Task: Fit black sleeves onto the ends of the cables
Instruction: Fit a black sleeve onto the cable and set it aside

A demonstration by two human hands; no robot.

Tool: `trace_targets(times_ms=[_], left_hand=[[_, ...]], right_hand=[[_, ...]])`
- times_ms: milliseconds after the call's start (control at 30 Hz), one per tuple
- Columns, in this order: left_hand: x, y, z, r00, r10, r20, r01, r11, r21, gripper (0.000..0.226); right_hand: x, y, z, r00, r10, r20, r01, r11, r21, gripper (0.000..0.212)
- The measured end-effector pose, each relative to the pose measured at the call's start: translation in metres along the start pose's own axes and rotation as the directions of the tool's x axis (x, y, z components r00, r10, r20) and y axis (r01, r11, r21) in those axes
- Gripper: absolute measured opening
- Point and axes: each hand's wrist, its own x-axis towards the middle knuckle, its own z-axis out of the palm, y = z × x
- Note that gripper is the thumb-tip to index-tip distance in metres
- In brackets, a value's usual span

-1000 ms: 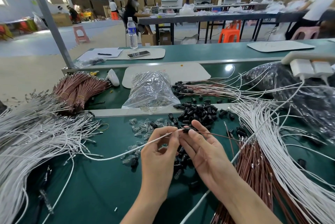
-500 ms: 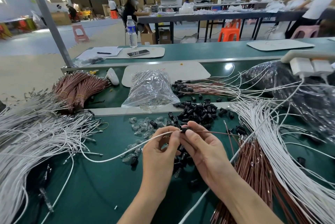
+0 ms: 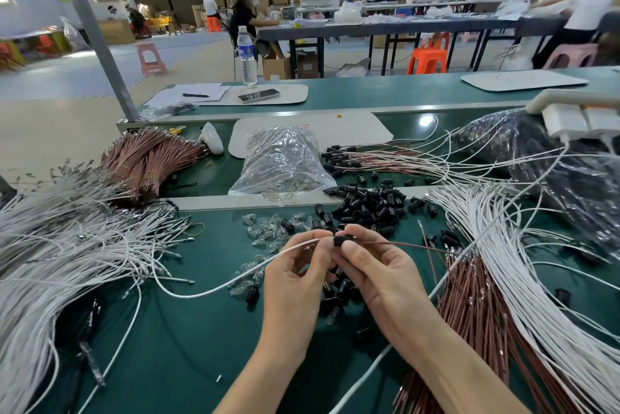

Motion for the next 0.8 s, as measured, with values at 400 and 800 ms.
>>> trace_targets(times_ms=[400, 800], left_hand=[[0.0026, -0.0007, -0.0054, 0.998, -0.015, 0.060, 0.015, 1.000, -0.002, 0.010], [0.0016, -0.0007, -0.0028, 0.997, -0.016, 0.076, 0.014, 1.000, 0.018, 0.011]], right_hand=[[0.0011, -0.0039, -0.0036, 0.997, 0.046, 0.062, -0.044, 0.999, -0.022, 0.037], [-0.0003, -0.0060, -0.0022, 0.998, 0.051, -0.030, -0.054, 0.993, -0.102, 0.034]])
